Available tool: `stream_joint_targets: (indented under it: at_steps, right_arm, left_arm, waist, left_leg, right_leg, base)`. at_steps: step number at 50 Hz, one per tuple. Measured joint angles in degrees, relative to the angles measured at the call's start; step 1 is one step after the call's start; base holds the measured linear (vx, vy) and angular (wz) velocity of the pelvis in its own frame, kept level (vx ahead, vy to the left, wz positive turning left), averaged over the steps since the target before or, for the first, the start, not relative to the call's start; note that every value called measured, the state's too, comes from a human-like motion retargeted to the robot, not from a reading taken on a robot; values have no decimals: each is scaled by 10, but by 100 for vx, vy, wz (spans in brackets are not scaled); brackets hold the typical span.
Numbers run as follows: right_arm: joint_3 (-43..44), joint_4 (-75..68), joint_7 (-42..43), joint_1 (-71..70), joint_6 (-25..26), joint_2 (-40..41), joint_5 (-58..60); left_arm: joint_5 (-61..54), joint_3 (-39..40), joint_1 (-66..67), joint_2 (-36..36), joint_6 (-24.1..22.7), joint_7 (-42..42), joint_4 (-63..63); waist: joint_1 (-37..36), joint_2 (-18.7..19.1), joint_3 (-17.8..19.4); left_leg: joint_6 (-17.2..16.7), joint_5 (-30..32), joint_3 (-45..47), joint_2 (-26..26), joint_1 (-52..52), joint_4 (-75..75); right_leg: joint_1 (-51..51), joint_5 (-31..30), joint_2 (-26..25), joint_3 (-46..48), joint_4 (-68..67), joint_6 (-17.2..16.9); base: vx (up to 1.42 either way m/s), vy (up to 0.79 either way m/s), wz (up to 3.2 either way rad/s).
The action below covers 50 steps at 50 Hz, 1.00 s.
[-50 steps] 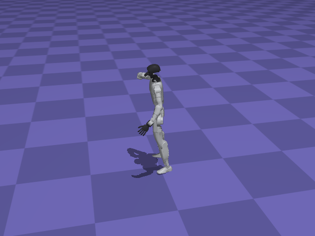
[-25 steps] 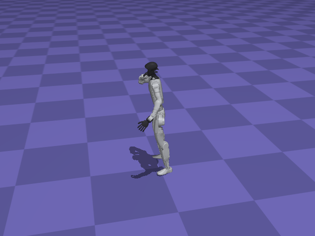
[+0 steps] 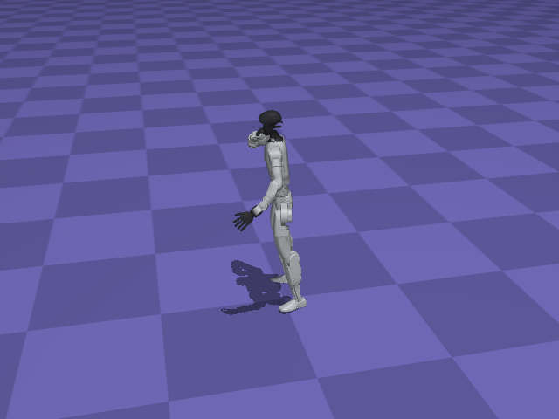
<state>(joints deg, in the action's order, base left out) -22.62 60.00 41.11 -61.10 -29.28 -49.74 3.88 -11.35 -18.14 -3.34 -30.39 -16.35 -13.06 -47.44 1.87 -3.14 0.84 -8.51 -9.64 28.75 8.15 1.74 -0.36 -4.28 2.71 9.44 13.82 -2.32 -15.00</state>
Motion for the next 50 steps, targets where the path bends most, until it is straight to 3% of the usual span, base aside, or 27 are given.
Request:
stream_joint_targets:
  at_steps: [13,26,35,43,50]
  right_arm:
    - [-42,0,18,-87,41,-23,13]
    - [-125,-41,47,-306,91,-40,110]
    - [-119,-16,46,-279,59,-16,58]
    - [-46,0,28,-194,37,-32,39]
    - [4,0,9,-120,24,-25,24]
  left_arm:
    - [-30,17,-5,-14,7,-11,-62]
    - [-31,19,59,-9,18,20,-116]
    - [-21,23,71,13,15,31,-100]
    - [-5,24,75,39,10,30,-55]
    - [-12,-21,53,50,14,43,-41]
  waist:
    - [-48,-69,-40]
    - [-84,-90,-53]
    - [-88,-60,-46]
    - [-68,0,-28]
    - [-26,57,-6]
  left_leg:
    - [4,-9,1,2,10,7]
    - [11,-9,9,-20,7,-3]
    - [5,-12,7,-25,8,0]
    - [6,-15,5,-24,11,7]
    - [9,-9,4,-14,7,0]
  right_leg:
    - [9,2,-1,-3,-3,0]
    - [-4,5,20,-18,-4,0]
    - [0,14,28,-16,-6,0]
    - [8,22,30,-14,-8,0]
    - [4,16,17,-10,-3,0]
  base:
    - [1,1,-1]
    - [1,2,-2]
    - [0,0,0]
    - [0,0,0]
    - [-3,-4,0]
